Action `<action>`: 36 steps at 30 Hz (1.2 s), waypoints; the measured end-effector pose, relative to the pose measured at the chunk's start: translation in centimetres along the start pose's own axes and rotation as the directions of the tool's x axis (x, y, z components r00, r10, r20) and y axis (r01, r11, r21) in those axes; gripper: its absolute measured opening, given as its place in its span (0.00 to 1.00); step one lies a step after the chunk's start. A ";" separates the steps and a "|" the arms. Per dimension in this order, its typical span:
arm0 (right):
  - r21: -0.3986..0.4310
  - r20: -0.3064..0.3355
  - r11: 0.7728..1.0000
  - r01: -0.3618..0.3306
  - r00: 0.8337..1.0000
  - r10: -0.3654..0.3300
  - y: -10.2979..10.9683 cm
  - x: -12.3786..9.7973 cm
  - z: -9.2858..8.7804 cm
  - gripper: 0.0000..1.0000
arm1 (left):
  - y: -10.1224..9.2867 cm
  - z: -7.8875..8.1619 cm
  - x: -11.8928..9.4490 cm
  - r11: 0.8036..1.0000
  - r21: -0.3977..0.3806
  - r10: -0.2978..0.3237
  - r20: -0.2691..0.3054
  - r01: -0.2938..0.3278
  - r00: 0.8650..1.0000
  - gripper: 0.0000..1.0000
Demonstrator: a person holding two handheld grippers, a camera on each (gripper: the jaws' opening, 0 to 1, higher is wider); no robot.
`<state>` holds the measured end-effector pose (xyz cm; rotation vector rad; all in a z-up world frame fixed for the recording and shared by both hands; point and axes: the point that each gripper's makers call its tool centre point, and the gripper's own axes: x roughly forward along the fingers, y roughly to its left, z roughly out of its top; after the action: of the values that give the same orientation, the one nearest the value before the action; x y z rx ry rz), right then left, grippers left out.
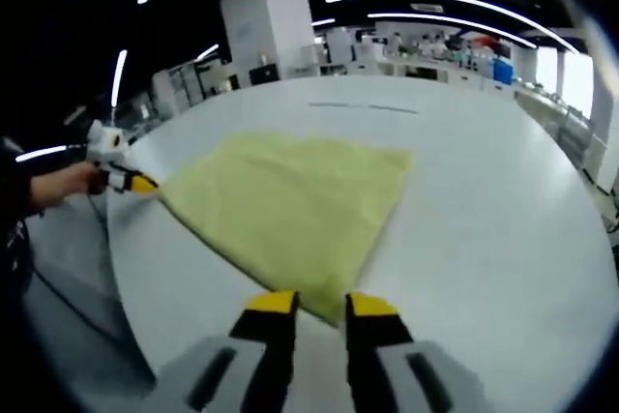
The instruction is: Fold the garment on the visible template until the final outline fits inside the template.
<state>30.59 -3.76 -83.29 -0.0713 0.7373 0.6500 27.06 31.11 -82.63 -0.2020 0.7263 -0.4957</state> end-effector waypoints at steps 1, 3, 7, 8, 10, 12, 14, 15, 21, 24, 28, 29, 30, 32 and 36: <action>0.004 0.006 1.000 0.003 1.000 -0.003 0.1 0.0 0.3 0.35 | 0.0 0.1 0.0 1.000 -0.007 0.007 0.002 -0.007 1.000 0.20; 0.009 0.015 1.000 0.010 1.000 -0.010 0.2 -0.2 0.7 0.48 | -0.3 0.5 -0.3 1.000 0.003 0.001 0.007 -0.001 1.000 0.26; 0.019 0.044 1.000 0.018 0.999 -0.019 0.6 -0.8 1.8 0.61 | -0.5 2.2 -1.0 1.000 0.014 0.007 0.070 -0.008 0.998 0.42; 0.020 0.049 1.000 0.019 0.999 -0.020 0.7 -0.9 2.0 0.62 | -0.8 2.6 -1.4 1.000 0.015 0.003 0.083 -0.004 0.997 0.44; 0.019 0.056 1.000 0.016 0.998 -0.017 1.2 -1.4 2.6 0.65 | -1.0 3.1 -1.8 1.000 0.010 0.003 0.092 -0.004 0.996 0.49; 0.005 0.065 1.000 0.015 0.998 -0.016 1.6 -1.8 3.2 0.71 | -1.3 3.6 -2.2 1.000 0.013 0.004 0.104 -0.005 0.995 0.56; -0.024 0.076 1.000 0.016 0.997 -0.014 2.0 -2.2 3.9 0.78 | -1.7 4.0 -2.7 1.000 0.022 0.011 0.117 -0.014 0.993 0.61; -0.028 0.080 0.999 0.016 0.997 -0.014 2.2 -2.4 4.1 0.79 | -1.9 4.3 -2.9 1.000 0.026 0.013 0.123 -0.017 0.992 0.63; -0.029 0.113 1.000 0.000 0.994 0.003 3.8 -4.1 5.6 0.87 | -2.3 5.0 -4.0 0.997 0.065 0.029 0.127 -0.038 0.991 0.73; -0.036 0.122 0.999 -0.001 0.993 0.006 4.4 -4.9 6.0 0.92 | -3.1 5.2 -4.8 0.997 0.066 0.031 0.137 -0.041 0.990 0.79; -0.041 0.142 0.999 -0.011 0.990 0.017 5.5 -6.1 6.6 0.98 | -3.6 6.1 -5.6 0.997 0.053 0.041 0.188 -0.052 0.981 0.84; -0.042 0.145 0.999 -0.013 0.989 0.019 5.7 -6.3 6.7 1.00 | -3.4 6.2 -5.7 0.997 0.049 0.056 0.193 -0.067 0.980 0.86; -0.043 0.144 0.999 -0.016 0.989 0.022 5.8 -6.5 6.7 1.00 | -3.5 6.3 -6.0 0.996 0.052 0.067 0.193 -0.079 0.979 0.87; -0.057 0.143 0.998 -0.016 0.989 0.024 6.2 -6.8 6.8 1.00 | -3.4 6.2 -6.5 0.992 0.073 0.084 0.182 -0.098 0.980 0.90; -0.085 0.113 0.996 -0.002 0.994 0.012 6.6 -7.4 6.1 1.00 | -3.7 5.8 -7.3 0.988 0.110 0.087 0.159 -0.105 0.983 0.93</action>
<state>26.37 -0.68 -72.94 -0.1084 0.6008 0.6865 24.96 31.55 -72.85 -0.0930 0.5511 -0.4240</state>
